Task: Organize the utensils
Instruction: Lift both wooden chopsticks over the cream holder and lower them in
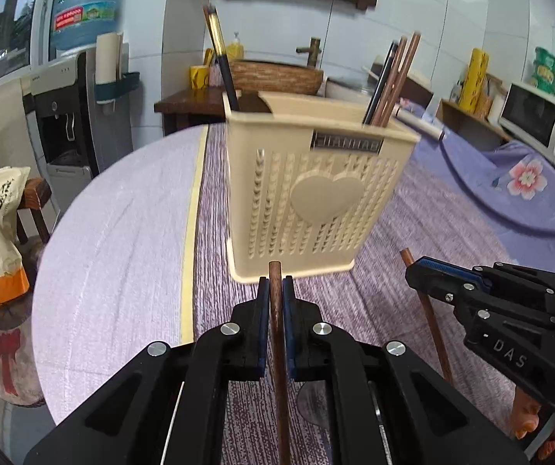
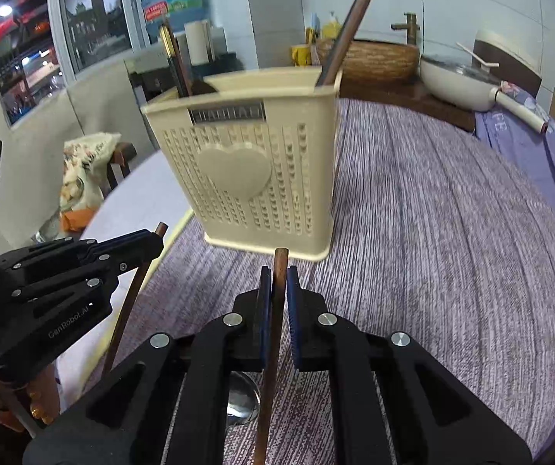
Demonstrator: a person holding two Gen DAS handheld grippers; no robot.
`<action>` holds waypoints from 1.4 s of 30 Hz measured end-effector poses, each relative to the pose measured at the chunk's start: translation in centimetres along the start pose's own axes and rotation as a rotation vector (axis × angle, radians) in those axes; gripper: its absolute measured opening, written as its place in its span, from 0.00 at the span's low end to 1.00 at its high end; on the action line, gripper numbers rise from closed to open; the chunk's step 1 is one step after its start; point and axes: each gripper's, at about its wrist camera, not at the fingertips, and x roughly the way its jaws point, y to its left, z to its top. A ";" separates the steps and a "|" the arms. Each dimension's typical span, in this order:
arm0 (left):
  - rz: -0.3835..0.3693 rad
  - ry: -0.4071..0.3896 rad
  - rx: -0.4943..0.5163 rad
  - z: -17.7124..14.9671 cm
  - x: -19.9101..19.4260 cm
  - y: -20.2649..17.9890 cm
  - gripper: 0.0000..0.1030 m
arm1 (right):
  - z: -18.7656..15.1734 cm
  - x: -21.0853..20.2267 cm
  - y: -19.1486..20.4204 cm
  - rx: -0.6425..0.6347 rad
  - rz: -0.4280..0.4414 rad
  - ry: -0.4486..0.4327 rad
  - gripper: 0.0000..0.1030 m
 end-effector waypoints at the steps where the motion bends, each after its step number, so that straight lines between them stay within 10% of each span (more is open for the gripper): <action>1: -0.005 -0.014 -0.002 0.3 -0.5 0.0 0.07 | 0.3 -0.6 0.0 0.000 0.004 -0.013 0.08; 17: -0.046 -0.192 0.016 3.5 -7.9 0.0 0.07 | 4.5 -11.4 -2.2 0.044 0.120 -0.214 0.08; 42: -0.021 -0.268 0.030 6.8 -10.4 0.7 0.07 | 8.0 -13.6 0.1 -0.091 0.052 -0.261 0.07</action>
